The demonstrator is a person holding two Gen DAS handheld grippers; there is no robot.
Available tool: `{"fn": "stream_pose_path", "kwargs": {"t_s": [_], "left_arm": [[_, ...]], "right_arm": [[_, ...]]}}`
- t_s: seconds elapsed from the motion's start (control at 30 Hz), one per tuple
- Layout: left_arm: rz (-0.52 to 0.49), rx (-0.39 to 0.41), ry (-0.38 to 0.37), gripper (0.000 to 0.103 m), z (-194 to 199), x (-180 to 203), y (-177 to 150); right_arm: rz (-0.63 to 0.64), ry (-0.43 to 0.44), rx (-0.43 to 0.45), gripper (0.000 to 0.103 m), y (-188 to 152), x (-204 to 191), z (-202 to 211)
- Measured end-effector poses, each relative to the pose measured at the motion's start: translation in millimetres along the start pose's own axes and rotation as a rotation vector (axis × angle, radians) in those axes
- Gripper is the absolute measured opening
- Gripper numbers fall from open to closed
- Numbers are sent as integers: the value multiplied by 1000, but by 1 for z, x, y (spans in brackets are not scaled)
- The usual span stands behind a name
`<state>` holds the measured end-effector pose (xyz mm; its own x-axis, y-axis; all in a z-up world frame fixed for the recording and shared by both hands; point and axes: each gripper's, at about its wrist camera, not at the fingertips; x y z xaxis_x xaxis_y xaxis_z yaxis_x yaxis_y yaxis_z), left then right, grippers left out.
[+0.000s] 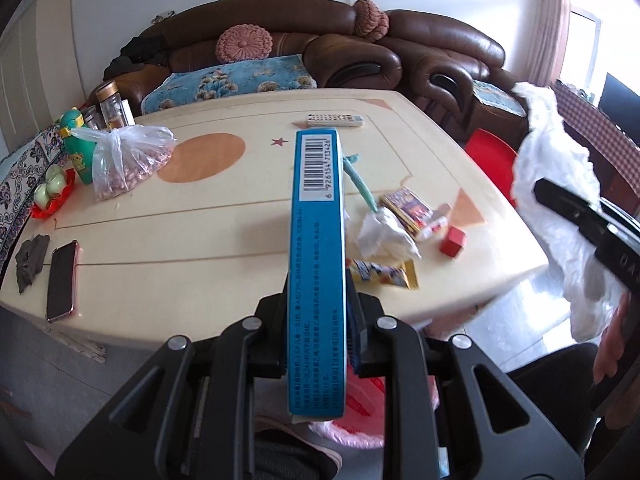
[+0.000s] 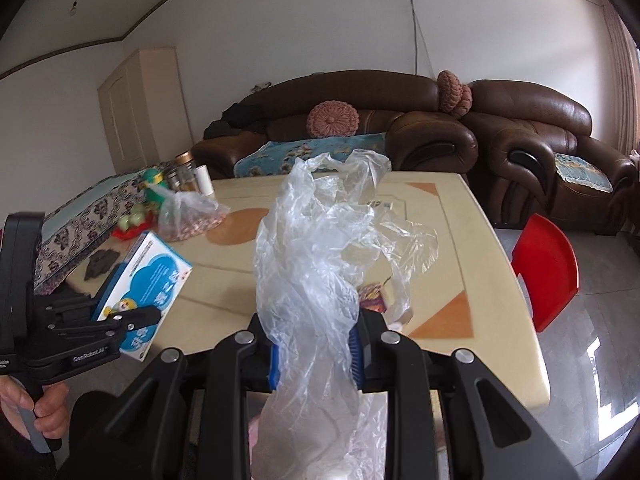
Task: Collect trash
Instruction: 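Lift the blue box and plastic bag with both tools and carry them over the pink bin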
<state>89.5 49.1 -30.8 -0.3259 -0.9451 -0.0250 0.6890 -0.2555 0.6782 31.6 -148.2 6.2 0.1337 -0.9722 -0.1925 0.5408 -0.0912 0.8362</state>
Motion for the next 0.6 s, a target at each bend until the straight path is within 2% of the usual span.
{"fn": "stream_pose_path", "kwargs": {"t_s": [0.23, 0.6], "left_arm": [[-52, -17, -10, 22, 18, 18, -33], [-115, -73, -27, 22, 25, 43, -83]], "right_arm": [[22, 34, -64, 25, -43, -26, 18], [20, 7, -148, 25, -93, -22, 24]]}}
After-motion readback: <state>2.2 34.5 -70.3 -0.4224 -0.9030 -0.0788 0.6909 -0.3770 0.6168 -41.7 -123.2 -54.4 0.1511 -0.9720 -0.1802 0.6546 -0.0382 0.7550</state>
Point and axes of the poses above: each gripper's, at about its wrist camera, not at the fingertips, and z roughly against the way its jaws point, x to its right, y to its top, and after that the axes turned 4 degrees about y, right-handed
